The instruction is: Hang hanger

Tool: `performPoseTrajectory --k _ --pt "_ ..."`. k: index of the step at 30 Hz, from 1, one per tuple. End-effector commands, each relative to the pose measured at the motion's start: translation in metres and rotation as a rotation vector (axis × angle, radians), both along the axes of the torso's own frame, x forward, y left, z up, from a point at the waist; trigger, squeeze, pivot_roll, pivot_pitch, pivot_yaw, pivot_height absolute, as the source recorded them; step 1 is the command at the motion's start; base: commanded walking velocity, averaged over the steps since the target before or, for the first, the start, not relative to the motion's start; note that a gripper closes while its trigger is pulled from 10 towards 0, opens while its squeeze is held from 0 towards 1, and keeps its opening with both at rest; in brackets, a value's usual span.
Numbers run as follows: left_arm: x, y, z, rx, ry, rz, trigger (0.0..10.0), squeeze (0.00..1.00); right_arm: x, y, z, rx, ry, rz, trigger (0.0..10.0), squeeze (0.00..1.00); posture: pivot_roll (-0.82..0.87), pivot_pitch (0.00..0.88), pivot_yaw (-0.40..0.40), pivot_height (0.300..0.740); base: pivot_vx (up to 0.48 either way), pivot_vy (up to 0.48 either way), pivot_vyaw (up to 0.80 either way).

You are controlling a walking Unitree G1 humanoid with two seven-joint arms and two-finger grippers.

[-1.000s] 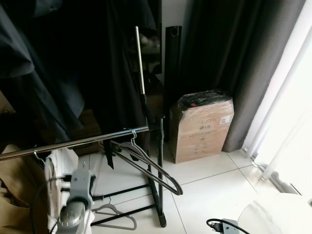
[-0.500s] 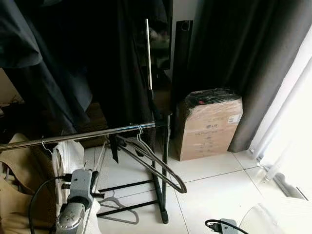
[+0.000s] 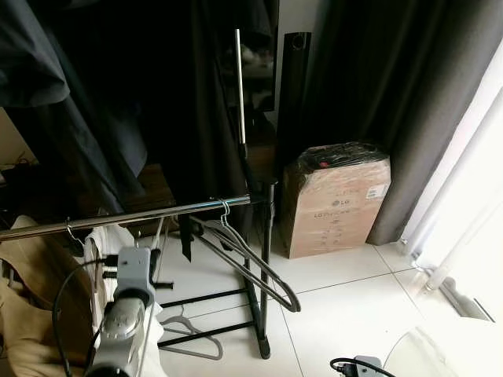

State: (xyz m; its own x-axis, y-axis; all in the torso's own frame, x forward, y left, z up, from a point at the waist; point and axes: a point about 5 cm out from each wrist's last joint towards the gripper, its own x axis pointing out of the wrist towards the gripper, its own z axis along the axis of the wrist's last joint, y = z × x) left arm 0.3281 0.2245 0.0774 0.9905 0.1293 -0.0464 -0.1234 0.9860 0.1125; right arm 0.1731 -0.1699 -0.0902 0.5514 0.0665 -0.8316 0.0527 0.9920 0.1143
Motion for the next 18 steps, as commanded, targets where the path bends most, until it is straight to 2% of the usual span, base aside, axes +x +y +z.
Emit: performPoseTrajectory --k 1,5,8,18 --pt "0.005 0.005 0.006 -0.023 -0.002 0.032 10.0 0.0 -0.004 0.001 -0.002 0.002 0.015 0.009 10.0 0.0 0.02 0.0 -0.017 0.74 0.0 0.0 0.0" --pt "0.02 0.006 0.016 -0.063 0.048 0.066 10.0 0.0 -0.011 0.0 -0.005 -0.001 0.031 0.019 10.0 0.0 0.01 0.008 -0.017 0.74 0.0 0.0 0.0" --pt "0.027 0.006 0.02 -0.053 0.081 0.08 10.0 0.0 -0.014 -0.001 -0.006 -0.002 0.039 0.021 10.0 0.0 0.0 0.015 -0.016 0.74 0.0 0.0 0.0" --pt "0.037 0.013 0.027 -0.134 0.191 0.167 10.0 0.0 -0.018 -0.001 -0.007 0.001 0.049 0.02 10.0 0.0 -0.01 0.038 -0.015 0.74 0.0 0.0 0.0"
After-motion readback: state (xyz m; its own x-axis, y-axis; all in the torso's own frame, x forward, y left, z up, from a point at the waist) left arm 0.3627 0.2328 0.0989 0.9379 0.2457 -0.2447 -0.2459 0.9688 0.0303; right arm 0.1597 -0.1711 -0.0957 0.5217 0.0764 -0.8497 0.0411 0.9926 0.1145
